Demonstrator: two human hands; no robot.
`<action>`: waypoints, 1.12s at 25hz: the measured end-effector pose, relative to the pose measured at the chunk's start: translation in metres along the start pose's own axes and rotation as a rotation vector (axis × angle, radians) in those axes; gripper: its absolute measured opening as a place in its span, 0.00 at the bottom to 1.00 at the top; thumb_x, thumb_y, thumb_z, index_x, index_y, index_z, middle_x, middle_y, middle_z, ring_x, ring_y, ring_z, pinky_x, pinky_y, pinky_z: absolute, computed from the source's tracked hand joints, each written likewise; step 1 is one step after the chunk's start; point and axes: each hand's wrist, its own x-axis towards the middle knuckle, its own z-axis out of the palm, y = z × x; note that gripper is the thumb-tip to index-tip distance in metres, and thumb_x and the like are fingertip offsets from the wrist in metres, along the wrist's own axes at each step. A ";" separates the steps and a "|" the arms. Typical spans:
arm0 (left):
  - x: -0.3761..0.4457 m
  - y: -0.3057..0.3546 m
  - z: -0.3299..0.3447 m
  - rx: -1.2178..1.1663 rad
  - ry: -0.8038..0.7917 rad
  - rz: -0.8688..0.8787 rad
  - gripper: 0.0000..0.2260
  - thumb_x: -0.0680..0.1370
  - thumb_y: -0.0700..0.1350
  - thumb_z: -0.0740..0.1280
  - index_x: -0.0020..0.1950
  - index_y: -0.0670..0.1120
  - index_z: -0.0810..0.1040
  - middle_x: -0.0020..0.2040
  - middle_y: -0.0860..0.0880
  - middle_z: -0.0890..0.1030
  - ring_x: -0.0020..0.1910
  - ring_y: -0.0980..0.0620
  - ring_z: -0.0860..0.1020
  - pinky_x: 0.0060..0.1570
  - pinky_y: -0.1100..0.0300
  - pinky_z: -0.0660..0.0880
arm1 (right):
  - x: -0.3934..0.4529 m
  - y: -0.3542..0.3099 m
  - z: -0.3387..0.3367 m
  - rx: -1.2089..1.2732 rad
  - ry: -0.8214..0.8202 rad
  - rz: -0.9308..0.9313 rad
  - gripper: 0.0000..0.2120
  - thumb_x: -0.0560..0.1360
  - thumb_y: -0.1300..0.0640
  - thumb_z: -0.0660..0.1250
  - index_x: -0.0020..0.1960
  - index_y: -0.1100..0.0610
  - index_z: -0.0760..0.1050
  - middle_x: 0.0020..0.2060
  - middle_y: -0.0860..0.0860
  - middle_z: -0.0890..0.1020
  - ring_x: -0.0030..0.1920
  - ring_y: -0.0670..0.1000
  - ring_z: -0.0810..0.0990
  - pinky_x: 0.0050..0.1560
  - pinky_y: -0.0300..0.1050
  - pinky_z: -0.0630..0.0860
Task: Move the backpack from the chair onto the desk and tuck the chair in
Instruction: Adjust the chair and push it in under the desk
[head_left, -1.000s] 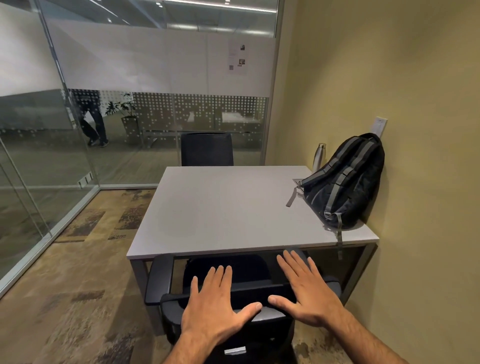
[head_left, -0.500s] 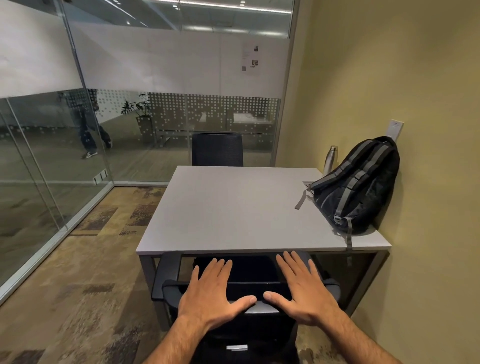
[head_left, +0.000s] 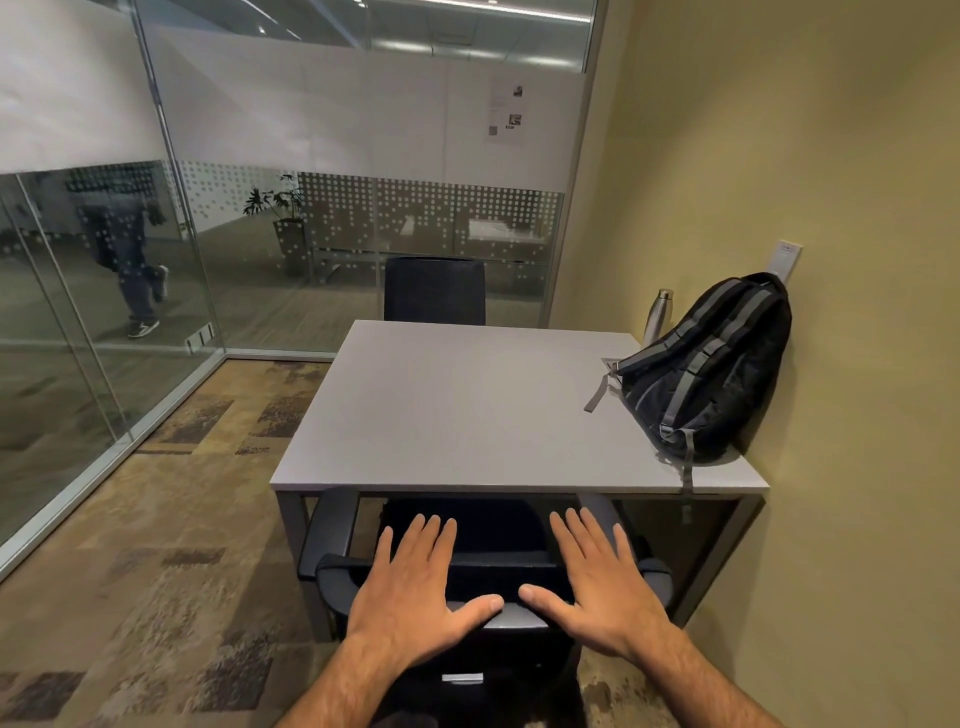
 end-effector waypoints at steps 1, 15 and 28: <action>-0.002 0.000 0.000 0.002 -0.006 0.000 0.53 0.68 0.82 0.40 0.83 0.49 0.41 0.85 0.49 0.44 0.83 0.50 0.39 0.80 0.44 0.37 | -0.003 -0.001 0.001 -0.001 -0.005 0.003 0.54 0.68 0.15 0.39 0.83 0.48 0.38 0.83 0.49 0.41 0.80 0.47 0.32 0.76 0.56 0.27; 0.032 -0.007 -0.008 -0.026 0.027 0.006 0.53 0.68 0.82 0.45 0.83 0.51 0.46 0.85 0.50 0.50 0.83 0.51 0.42 0.81 0.43 0.39 | 0.027 0.005 -0.009 0.027 0.068 -0.010 0.56 0.68 0.15 0.41 0.83 0.51 0.42 0.84 0.50 0.45 0.82 0.48 0.36 0.80 0.61 0.33; 0.017 -0.003 -0.007 0.003 0.023 0.003 0.52 0.68 0.82 0.44 0.83 0.50 0.45 0.85 0.50 0.49 0.83 0.51 0.43 0.81 0.44 0.40 | 0.013 0.001 -0.004 0.016 0.086 0.001 0.56 0.68 0.15 0.40 0.83 0.52 0.42 0.84 0.51 0.45 0.82 0.48 0.36 0.79 0.59 0.30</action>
